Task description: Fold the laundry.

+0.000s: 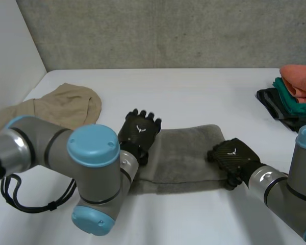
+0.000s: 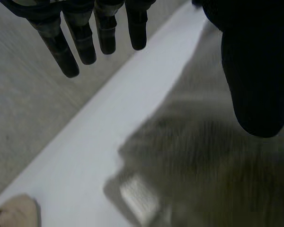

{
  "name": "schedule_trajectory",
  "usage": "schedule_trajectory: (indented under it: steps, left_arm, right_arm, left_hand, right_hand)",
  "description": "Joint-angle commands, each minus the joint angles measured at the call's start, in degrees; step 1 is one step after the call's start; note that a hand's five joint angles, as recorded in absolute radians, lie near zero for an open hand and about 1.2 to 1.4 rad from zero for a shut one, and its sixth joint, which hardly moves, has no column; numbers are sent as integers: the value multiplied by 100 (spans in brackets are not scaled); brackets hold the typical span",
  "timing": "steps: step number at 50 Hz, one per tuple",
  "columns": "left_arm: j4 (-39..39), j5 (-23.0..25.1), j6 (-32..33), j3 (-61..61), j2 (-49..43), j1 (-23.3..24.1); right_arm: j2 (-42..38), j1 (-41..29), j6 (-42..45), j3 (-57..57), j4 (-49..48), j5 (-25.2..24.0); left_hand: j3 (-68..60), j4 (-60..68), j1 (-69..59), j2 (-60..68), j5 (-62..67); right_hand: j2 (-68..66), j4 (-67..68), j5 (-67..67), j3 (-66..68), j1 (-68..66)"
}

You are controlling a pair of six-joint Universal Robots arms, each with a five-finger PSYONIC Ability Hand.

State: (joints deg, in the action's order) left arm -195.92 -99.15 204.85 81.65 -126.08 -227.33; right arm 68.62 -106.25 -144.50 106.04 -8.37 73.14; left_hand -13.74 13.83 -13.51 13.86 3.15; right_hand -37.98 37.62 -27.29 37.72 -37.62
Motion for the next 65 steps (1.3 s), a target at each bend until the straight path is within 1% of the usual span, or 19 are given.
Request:
schedule_trajectory:
  steps: [1,8,14,18,24,26,27,31,32,35,36,39,40,42,45,49,57,60,65]
  left_arm:
    - [510,-692,90,359,74,31]
    - [625,-807,-243,1071,1330,365]
    - [687,-860,-473,1379,2375,225]
    - [687,-869,-446,1686,2860,-135]
    - [643,-816,-464,2100,3238,-917]
    - [625,-798,-464,2188,3247,-1137]
    - [625,-790,-473,2188,3247,-1181]
    - [564,-737,-499,2092,3177,-1199]
    - [546,-702,-499,2039,3160,-1190]
    - [388,-465,-516,1750,2923,-1094]
    - [336,-395,-525,1662,2809,-1024]
    - [151,-87,-604,1231,2396,-541]
    - [81,18,-639,1004,2186,-322]
    - [10,71,-675,766,1939,-154]
    - [-34,115,-736,229,1350,101]
    - [53,98,-903,-596,490,286]
    - [782,-25,-886,-923,-277,295]
    - [1082,-340,-886,-844,-321,304]
    - [1310,-1341,-868,-511,-146,330]
  right_arm:
    - [-165,-97,439,-110,-480,516]
    - [81,-431,1107,-382,-902,1070]
    - [-6,-1828,2135,-1050,-1157,1097]
    - [-331,-2409,2549,-1209,-1421,659]
    - [-797,-2761,2594,-1112,-1421,-351]
    - [-815,-2770,2515,-1095,-1421,-476]
    - [-807,-2761,2445,-1086,-1430,-494]
    - [-745,-2744,1699,-1182,-1421,-73]
    - [-649,-2700,1175,-1182,-1387,206]
    - [-202,-2455,128,-1148,-1325,385]
    - [174,-2253,-694,-1078,-1281,333]
    - [590,-1962,-1990,-1059,-1202,175]
    - [739,-1735,-2760,-1077,-1028,9]
    - [819,-1514,-3249,-1129,-738,-98]
    - [863,-952,-3576,-1305,44,-247]
    - [557,-520,-3524,-1630,1020,-204]
    - [-401,-529,-3541,-2140,1259,-265]
    - [-630,-529,-3533,-2289,1294,-335]
    - [-850,-757,-3524,-2457,1347,-590]
  left_hand:
    - [-976,966,-999,964,1035]
    - [-976,967,-999,965,1035]
    - [-943,933,-966,931,1002]
    - [-892,883,-915,881,951]
    - [-892,883,-915,881,951]
    - [-892,883,-915,881,951]
    - [-875,866,-899,864,935]
    - [-875,866,-899,864,934]
    - [-875,866,-899,864,934]
    - [-892,883,-915,880,951]
    - [-892,883,-915,881,951]
    - [-925,916,-949,914,985]
    - [-942,933,-966,931,1002]
    - [-942,933,-966,931,1002]
    - [-942,933,-966,931,1002]
    - [-942,933,-966,931,1002]
    - [-959,950,-983,948,1019]
    - [-959,950,-983,948,1019]
    - [-926,917,-949,915,985]
  right_hand:
    - [-4194,4231,-4263,4220,-4231]
    - [-4202,4238,-4271,4228,-4238]
    - [-4202,4238,-4271,4228,-4238]
    - [-4202,4238,-4271,4228,-4238]
    - [-4202,4238,-4271,4228,-4238]
    - [-4202,4238,-4271,4228,-4238]
    - [-4202,4238,-4271,4228,-4238]
    - [2387,-2351,2319,-2362,2351]
    - [2798,-2762,2729,-2772,2762]
    - [2798,-2762,2729,-2772,2762]
    - [2798,-2762,2729,-2772,2762]
    - [2798,-2762,2729,-2772,2762]
    - [2798,-2762,2729,-2772,2762]
    - [2798,-2762,2729,-2772,2762]
    - [2798,-2762,2729,-2772,2762]
    - [2798,-2762,2729,-2772,2762]
    - [2798,-2762,2729,-2772,2762]
    - [2798,-2762,2729,-2772,2762]
    - [2798,-2762,2729,-2772,2762]
